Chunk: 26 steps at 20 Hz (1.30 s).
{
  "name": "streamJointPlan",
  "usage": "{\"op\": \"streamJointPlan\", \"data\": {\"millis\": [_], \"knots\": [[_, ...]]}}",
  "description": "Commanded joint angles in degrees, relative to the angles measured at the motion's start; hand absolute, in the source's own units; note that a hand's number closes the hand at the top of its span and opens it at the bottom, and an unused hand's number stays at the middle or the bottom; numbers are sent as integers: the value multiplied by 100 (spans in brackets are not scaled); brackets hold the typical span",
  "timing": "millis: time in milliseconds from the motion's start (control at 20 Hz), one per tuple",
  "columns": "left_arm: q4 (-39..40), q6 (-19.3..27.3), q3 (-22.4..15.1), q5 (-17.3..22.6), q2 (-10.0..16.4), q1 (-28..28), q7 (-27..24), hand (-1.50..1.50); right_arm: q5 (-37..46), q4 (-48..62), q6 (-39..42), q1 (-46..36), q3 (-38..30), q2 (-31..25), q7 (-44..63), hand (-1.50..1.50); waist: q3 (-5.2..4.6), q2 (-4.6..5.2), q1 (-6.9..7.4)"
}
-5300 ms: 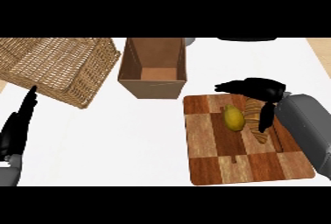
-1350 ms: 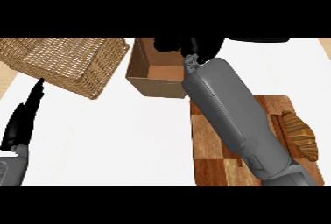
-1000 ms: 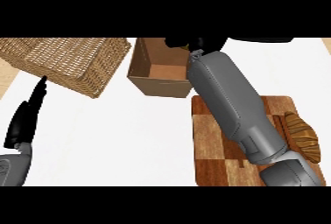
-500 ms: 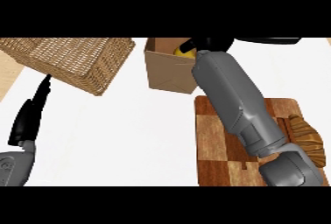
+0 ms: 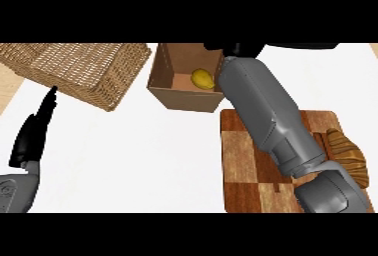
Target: Pick the lemon from the cutting board and place it in the cardboard box
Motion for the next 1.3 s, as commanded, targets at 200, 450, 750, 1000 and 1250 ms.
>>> {"op": "streamJointPlan", "data": {"millis": [200, 450, 750, 1000, 1250], "knots": [[-24, 25, 98, -38, 24, 74, 117, 0, -599, -588, -1231, 326, 32, 32, -484, -150, 5, -117, -252], [-75, 73, 346, 4, 131, 345, 98, 0, -664, -1649, -1120, 1136, 351, 32, -331, -150, 3, -202, -498], [-190, 151, 485, 28, 121, 763, 53, 0, -244, -3363, -655, 2691, 855, -14, 133, -150, -2, -298, -790], [-182, -53, 710, 247, 259, 1072, -329, 0, 356, -5057, 62, 3795, 1278, -53, 724, -150, -12, -317, -842], [-540, -52, 577, 161, 233, 934, 156, 0, 339, -6861, 901, 5317, 1907, -237, 925, -150, -2, -285, -824]]}}
